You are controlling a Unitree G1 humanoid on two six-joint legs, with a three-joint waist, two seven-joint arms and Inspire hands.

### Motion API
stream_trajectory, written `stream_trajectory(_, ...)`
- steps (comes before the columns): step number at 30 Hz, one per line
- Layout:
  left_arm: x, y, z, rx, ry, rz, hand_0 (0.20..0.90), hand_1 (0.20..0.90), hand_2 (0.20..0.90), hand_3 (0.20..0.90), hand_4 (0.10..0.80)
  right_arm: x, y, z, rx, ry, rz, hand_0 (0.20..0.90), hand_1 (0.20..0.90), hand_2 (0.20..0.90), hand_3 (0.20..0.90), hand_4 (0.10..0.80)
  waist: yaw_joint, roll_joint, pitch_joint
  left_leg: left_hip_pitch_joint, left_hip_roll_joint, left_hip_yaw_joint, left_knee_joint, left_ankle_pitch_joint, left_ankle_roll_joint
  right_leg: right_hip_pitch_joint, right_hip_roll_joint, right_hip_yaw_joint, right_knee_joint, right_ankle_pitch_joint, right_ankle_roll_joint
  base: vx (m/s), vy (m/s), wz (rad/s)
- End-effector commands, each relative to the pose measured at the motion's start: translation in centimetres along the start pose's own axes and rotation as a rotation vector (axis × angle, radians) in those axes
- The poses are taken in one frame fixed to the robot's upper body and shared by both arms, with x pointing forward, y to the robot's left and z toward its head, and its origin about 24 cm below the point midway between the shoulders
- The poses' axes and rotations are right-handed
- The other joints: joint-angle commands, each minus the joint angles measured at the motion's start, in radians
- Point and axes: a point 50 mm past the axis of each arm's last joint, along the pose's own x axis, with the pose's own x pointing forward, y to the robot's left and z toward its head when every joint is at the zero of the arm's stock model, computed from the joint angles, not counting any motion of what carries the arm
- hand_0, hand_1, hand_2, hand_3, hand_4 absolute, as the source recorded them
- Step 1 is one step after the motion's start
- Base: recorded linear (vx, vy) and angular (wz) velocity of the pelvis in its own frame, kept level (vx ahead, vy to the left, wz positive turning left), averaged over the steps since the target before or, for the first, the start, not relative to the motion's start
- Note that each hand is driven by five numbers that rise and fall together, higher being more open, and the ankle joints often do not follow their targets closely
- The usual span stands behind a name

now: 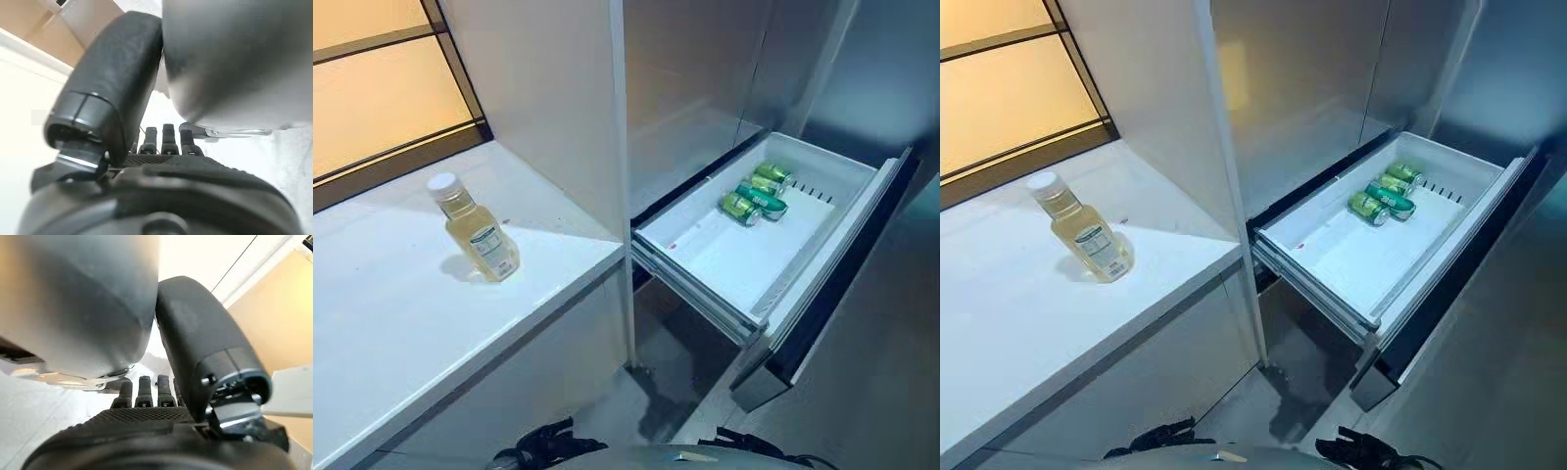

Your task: Put drinks into fridge and close the fridge

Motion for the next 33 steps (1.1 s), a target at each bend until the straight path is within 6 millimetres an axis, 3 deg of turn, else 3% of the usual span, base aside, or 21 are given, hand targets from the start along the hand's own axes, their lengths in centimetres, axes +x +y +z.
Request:
stream_trajectory(1, 0.1, 0.4, 2.2, 0.035, -0.055, 0.009, 0.900, 0.900, 0.900, 0.900, 0.800, 0.3, 0.8, 0.8, -0.062, -0.012, 0.042, 0.900, 0.900, 0.900, 0.900, 0.800, 0.007, -0.031, -0.004, 0.024, -0.065, 0.041, 0.055, -0.155, 0.053, -0.012, -0.029, 0.029, 0.045, -0.026, 0.068, 0.000, 0.000, 0.00)
stream_trajectory(5, 0.1, 0.4, 2.3, 0.060, -0.074, 0.007, 0.900, 0.900, 0.900, 0.900, 0.800, 0.3, 0.8, 0.8, -0.072, -0.008, 0.043, 0.900, 0.900, 0.900, 0.900, 0.800, 0.006, -0.031, -0.004, 0.027, -0.065, 0.041, 0.050, -0.153, 0.051, -0.011, -0.028, 0.028, 0.043, -0.025, 0.069, 0.000, 0.000, 0.00)
stream_trajectory(11, 0.1, -0.3, 3.9, 0.313, -0.130, -0.059, 0.900, 0.900, 0.900, 0.900, 0.800, 0.3, 0.8, 0.8, -0.117, 0.006, 0.047, 0.900, 0.900, 0.900, 0.900, 0.800, 0.000, -0.027, -0.008, 0.028, -0.061, 0.048, 0.042, -0.149, 0.047, -0.014, -0.026, 0.031, 0.039, -0.022, 0.071, 0.000, 0.000, 0.00)
stream_trajectory(15, 0.1, -2.2, 6.3, 0.484, -0.181, -0.230, 0.900, 0.900, 0.900, 0.900, 0.800, 0.2, 0.6, 1.5, -0.165, 0.006, 0.048, 0.900, 0.900, 0.900, 0.900, 0.800, -0.013, -0.020, -0.007, 0.025, -0.055, 0.059, 0.033, -0.143, 0.043, -0.024, -0.023, 0.041, 0.040, -0.019, 0.076, -0.016, 0.004, -0.02)
stream_trajectory(18, -0.1, -3.7, 7.7, 0.523, -0.194, -0.384, 0.900, 0.900, 0.900, 0.900, 0.800, 0.2, 0.5, 2.1, -0.189, 0.003, 0.048, 0.900, 0.900, 0.900, 0.900, 0.800, -0.019, -0.016, -0.003, 0.024, -0.053, 0.063, 0.030, -0.141, 0.043, -0.030, -0.022, 0.048, 0.043, -0.017, 0.078, -0.041, 0.007, -0.03)
stream_trajectory(22, -1.3, -4.4, 10.0, 0.524, -0.251, -0.589, 0.900, 0.900, 0.900, 0.900, 0.800, -0.1, -0.2, 2.7, -0.223, 0.003, 0.041, 0.900, 0.900, 0.900, 0.900, 0.800, -0.024, -0.001, 0.003, 0.027, -0.050, 0.063, 0.019, -0.135, 0.038, -0.030, -0.022, 0.047, 0.035, -0.011, 0.080, -0.036, 0.038, -0.01)
stream_trajectory(24, -2.6, -4.8, 12.0, 0.526, -0.307, -0.693, 0.900, 0.900, 0.900, 0.900, 0.800, -0.3, -0.6, 2.8, -0.234, 0.001, 0.030, 0.900, 0.900, 0.900, 0.900, 0.800, -0.025, 0.011, 0.006, 0.027, -0.050, 0.060, 0.016, -0.132, 0.035, -0.031, -0.024, 0.043, 0.036, -0.010, 0.082, -0.036, 0.071, -0.01)
stream_trajectory(27, -6.0, -6.0, 16.3, 0.521, -0.449, -0.872, 0.900, 0.900, 0.900, 0.900, 0.800, -0.4, -0.9, 2.8, -0.241, -0.005, 0.017, 0.900, 0.900, 0.900, 0.900, 0.800, -0.019, 0.023, 0.009, 0.025, -0.053, 0.048, 0.014, -0.128, 0.035, -0.031, -0.026, 0.038, 0.036, -0.007, 0.084, -0.035, 0.049, 0.01)
stream_trajectory(30, -10.9, -7.5, 20.4, 0.518, -0.649, -1.008, 0.900, 0.900, 0.900, 0.900, 0.800, -0.4, -1.0, 2.5, -0.231, -0.010, 0.004, 0.900, 0.900, 0.900, 0.900, 0.800, -0.004, 0.028, 0.004, 0.022, -0.056, 0.037, 0.011, -0.128, 0.039, -0.027, -0.028, 0.031, 0.032, -0.008, 0.084, -0.004, -0.001, 0.01)
stream_trajectory(33, -15.2, -8.3, 22.7, 0.507, -0.874, -1.073, 0.900, 0.900, 0.900, 0.900, 0.800, -0.4, -0.8, 2.0, -0.210, -0.014, -0.003, 0.900, 0.900, 0.900, 0.900, 0.800, 0.011, 0.028, -0.001, 0.026, -0.058, 0.024, 0.007, -0.129, 0.042, -0.017, -0.027, 0.024, 0.025, -0.010, 0.081, 0.002, -0.017, 0.05)
